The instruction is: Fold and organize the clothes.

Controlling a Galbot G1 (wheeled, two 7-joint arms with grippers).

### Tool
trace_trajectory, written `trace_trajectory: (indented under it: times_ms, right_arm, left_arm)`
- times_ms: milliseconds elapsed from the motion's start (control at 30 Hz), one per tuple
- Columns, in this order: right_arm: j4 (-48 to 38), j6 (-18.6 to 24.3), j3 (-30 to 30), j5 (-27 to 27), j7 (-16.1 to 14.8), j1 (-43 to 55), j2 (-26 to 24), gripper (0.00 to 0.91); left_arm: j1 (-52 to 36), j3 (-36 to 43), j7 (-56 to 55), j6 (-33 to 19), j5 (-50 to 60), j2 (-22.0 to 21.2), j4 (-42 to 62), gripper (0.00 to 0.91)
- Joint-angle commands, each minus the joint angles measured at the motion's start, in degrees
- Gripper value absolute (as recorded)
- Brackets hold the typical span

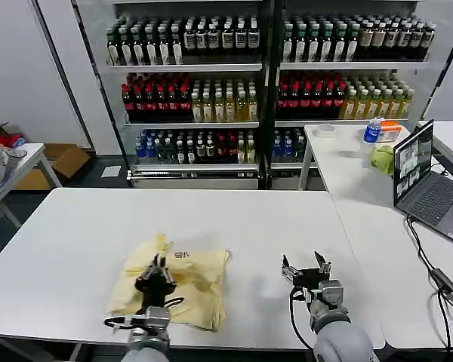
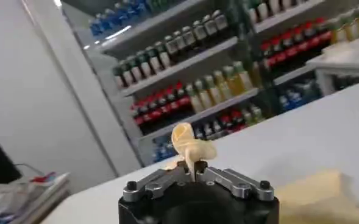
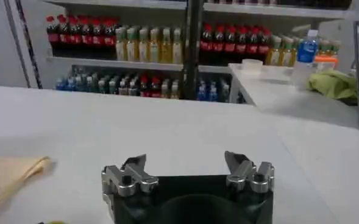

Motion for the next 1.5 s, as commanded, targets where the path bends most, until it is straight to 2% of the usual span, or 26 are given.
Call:
trace_trajectory:
  times_ms: [33, 100, 133, 167, 200, 233, 267, 567, 667, 833, 1000, 1200, 1500]
  right_arm:
    - [-0.1, 0.1, 0.0, 0.0, 0.0, -0.2, 0.0, 0.907]
    - [-0.1, 0.1, 0.2, 0.0, -0.1, -0.3, -0.1, 0.907]
    - [-0.1, 0.1, 0.2, -0.1, -0.1, -0.3, -0.1, 0.907]
    - [-0.1, 0.2, 0.2, -0.1, -0.1, -0.4, -0.1, 0.907]
    - [-0.1, 0.2, 0.3, -0.1, -0.1, -0.4, -0.1, 0.907]
    - [-0.1, 0.2, 0.3, -0.1, -0.1, -0.4, -0.1, 0.907]
    - [0.0, 0.2, 0.2, -0.1, -0.1, -0.5, 0.0, 0.907]
    - [0.0, 0.2, 0.1, -0.3, -0.2, -0.4, 0.1, 0.907]
    - [0.1, 0.2, 0.0, -0.4, -0.2, -0.4, 0.3, 0.907]
    - [0.2, 0.2, 0.1, -0.4, -0.2, -0.4, 0.2, 0.907]
    - [0.4, 0.3, 0.2, -0.4, -0.3, -0.4, 0.2, 0.907]
    - [0.2, 0.4, 0.0, -0.4, -0.4, -0.2, 0.3, 0.907]
    - [0.6, 0.6, 0.2, -0.3, -0.5, -0.5, 0.2, 0.907]
  left_arm:
    - [-8.7, 6.8, 0.2, -0.7, -4.7, -1.6, 6.7, 0.020]
    - [-9.7, 7.2, 0.5, -0.6, -4.7, -1.7, 8.5, 0.020]
    - [-9.8, 7.4, 0.6, -0.6, -4.8, -1.6, 9.0, 0.081]
    - [-9.9, 7.5, 0.8, -0.5, -4.8, -1.6, 9.3, 0.202]
    - [-9.8, 7.5, 1.2, -0.5, -4.8, -1.6, 9.3, 0.383]
    - [-9.6, 7.5, 1.5, -0.4, -4.9, -1.5, 9.2, 0.736]
    - [-9.4, 7.5, 2.1, -0.4, -5.0, -1.4, 8.9, 0.907]
    - [-6.4, 6.6, 6.5, -1.9, -11.0, 0.3, 3.1, 0.907]
    - [-6.2, 4.9, 6.7, -0.7, -19.0, 0.6, 0.6, 0.907]
    - [-3.1, -0.2, 7.5, 0.0, -30.0, 1.7, -5.7, 0.907]
    - [0.8, -7.6, 7.9, 0.2, -33.3, 3.5, -10.2, 0.907]
    - [7.5, -12.8, 7.9, 0.6, -37.9, 6.0, -11.2, 0.907]
    - [7.1, -12.1, 8.2, 4.9, -48.1, 4.4, -7.3, 0.907]
